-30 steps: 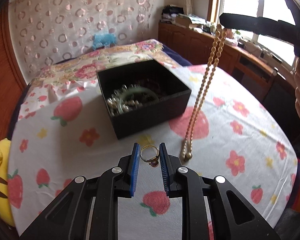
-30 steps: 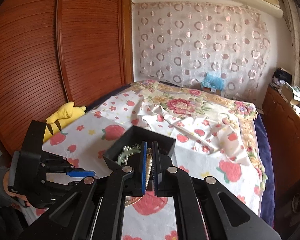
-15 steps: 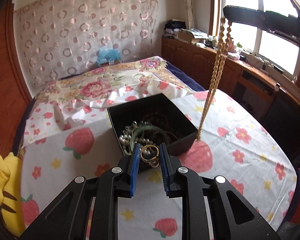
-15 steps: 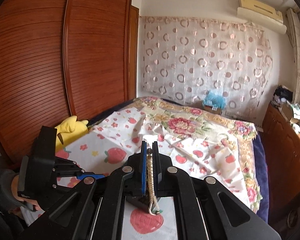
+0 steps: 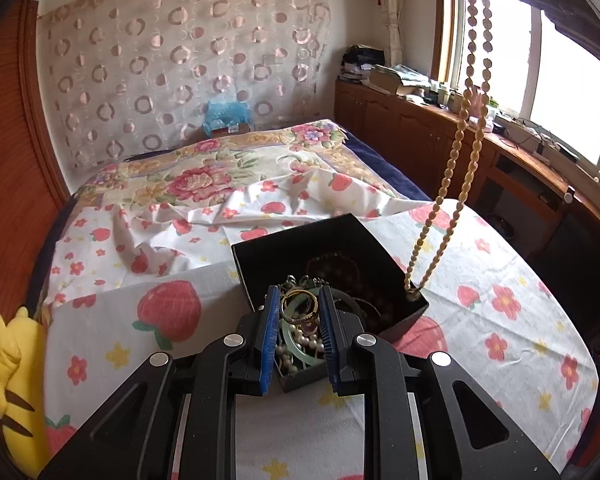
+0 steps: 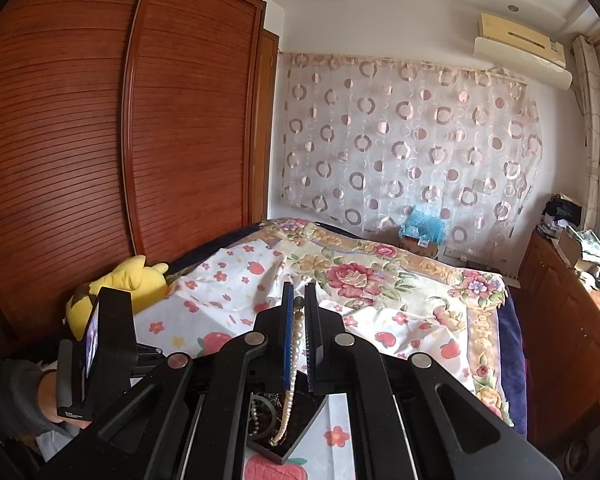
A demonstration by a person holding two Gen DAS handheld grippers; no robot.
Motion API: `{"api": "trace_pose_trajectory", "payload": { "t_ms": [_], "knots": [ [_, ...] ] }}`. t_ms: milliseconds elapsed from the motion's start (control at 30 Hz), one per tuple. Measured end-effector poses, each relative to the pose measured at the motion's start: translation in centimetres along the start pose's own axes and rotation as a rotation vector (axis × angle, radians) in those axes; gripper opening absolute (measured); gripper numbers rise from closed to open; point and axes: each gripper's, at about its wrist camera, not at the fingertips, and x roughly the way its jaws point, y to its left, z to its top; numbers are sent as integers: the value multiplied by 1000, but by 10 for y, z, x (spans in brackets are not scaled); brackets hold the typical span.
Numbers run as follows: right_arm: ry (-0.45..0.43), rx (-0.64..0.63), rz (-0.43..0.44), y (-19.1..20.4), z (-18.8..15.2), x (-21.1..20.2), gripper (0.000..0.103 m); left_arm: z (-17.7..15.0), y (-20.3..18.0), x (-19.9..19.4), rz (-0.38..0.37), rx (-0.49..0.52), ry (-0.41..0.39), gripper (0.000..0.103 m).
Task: Organize jewelry
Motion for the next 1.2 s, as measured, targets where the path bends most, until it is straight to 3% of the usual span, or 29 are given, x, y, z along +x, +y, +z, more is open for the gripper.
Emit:
{"api": "trace_pose_trajectory", "payload": {
  "t_ms": [167, 500, 600, 667, 733, 833, 933, 1067, 1200],
  "knots": [
    [39, 9, 24, 4, -11, 16, 6, 4, 3, 9, 3, -3, 9, 19],
    [219, 82, 62, 4, -79, 72, 7, 18, 10, 29, 10, -18, 17, 19],
    [235, 97, 56, 2, -90, 78, 7, 22, 12, 32, 18, -20, 16, 19],
    [241, 107, 51, 0, -95, 78, 12, 25, 13, 35, 21, -23, 18, 19],
    [239, 118, 44, -2, -98, 77, 31, 27, 13, 36, 27, -26, 18, 19],
    [234, 133, 38, -2, -104, 72, 31, 28, 15, 36, 32, -38, 18, 19],
    [234, 152, 36, -6, -112, 65, 31, 26, 16, 34, 41, -50, 17, 31],
    [241, 167, 20, -5, -125, 55, 31, 18, 15, 27, 54, -64, 16, 36],
    [238, 189, 8, -3, -137, 42, 31, 5, 13, 9, 67, -79, 1, 55]
  ]
}}
